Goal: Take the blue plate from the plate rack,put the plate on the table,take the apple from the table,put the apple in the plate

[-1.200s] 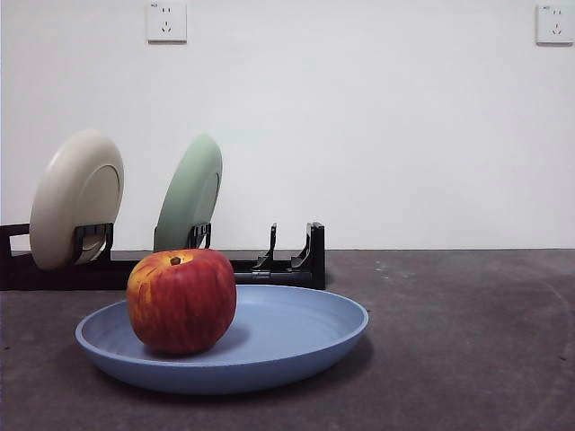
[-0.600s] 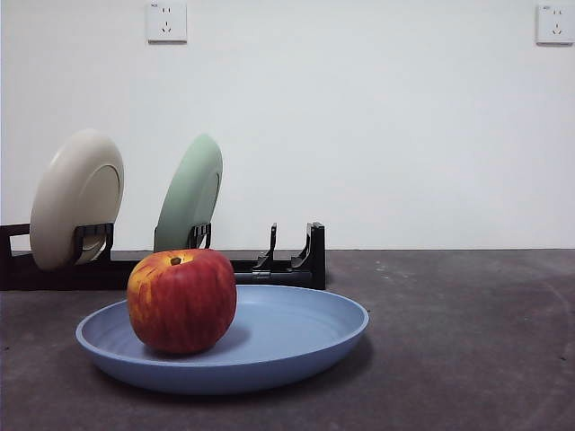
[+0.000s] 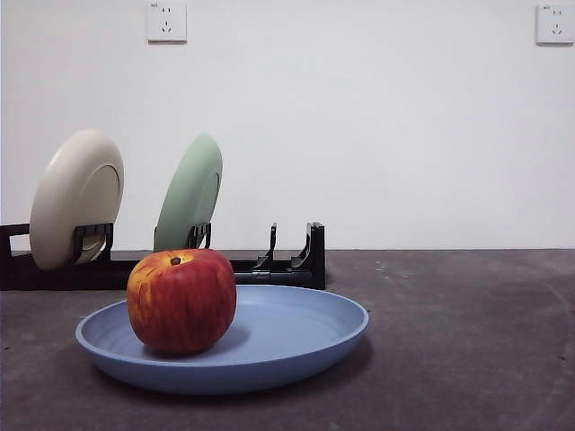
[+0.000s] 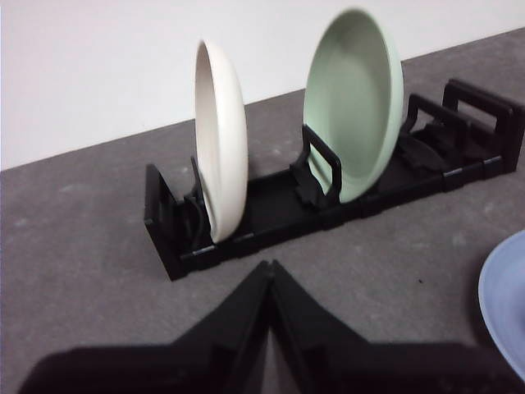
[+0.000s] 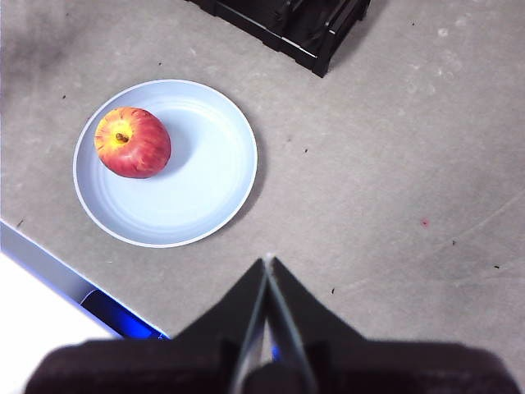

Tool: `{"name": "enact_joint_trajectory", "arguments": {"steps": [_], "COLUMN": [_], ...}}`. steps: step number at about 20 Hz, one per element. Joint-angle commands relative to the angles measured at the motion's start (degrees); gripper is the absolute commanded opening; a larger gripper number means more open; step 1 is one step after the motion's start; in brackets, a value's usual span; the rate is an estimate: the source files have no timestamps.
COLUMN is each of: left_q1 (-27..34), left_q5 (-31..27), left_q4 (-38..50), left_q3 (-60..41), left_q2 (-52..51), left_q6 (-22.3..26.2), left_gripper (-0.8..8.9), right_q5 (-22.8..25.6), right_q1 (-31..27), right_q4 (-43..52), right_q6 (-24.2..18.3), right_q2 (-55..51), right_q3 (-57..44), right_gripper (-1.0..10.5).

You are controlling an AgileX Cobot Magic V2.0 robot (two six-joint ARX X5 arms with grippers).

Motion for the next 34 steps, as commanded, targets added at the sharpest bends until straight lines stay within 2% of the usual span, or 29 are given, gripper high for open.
{"name": "enact_joint_trajectory", "arguments": {"steps": [1, 5, 7, 10, 13, 18, 34], "left_q1": [0.2, 0.2, 0.2, 0.4, 0.4, 0.6, 0.6], "left_q5": [0.2, 0.2, 0.1, -1.1, -2.5, -3.2, -3.2], "left_q4": [5.1, 9.5, 5.3, 3.1, -0.6, -0.6, -0.5], "left_q3": [-5.6, -13.5, -13.8, -13.8, -13.8, -13.8, -13.8], "left_q2": [-4.8, -12.7, -16.0, -16.2, -16.2, -16.2, -15.1], "left_q6": [-0.7, -1.6, -2.1, -2.6, -5.6, -10.4, -10.4], "left_gripper": [-0.03, -0.03, -0.03, -0.03, -0.03, -0.03, -0.03], "right_q5": [0.3, 0.2, 0.2, 0.2, 0.3, 0.3, 0.3], "right_q1": [0.0, 0.0, 0.0, 0.0, 0.0, 0.0, 0.0], "right_q4": [0.2, 0.2, 0.2, 0.2, 0.3, 0.2, 0.1], "right_q6": [0.4, 0.4, 0.4, 0.4, 0.4, 0.4, 0.1], "right_q2": [0.1, 0.1, 0.1, 0.1, 0.1, 0.1, 0.1], "right_q3": [-0.2, -0.2, -0.2, -0.2, -0.2, -0.2, -0.2], "right_gripper": [0.0, 0.0, 0.0, 0.0, 0.0, 0.0, 0.0]}}
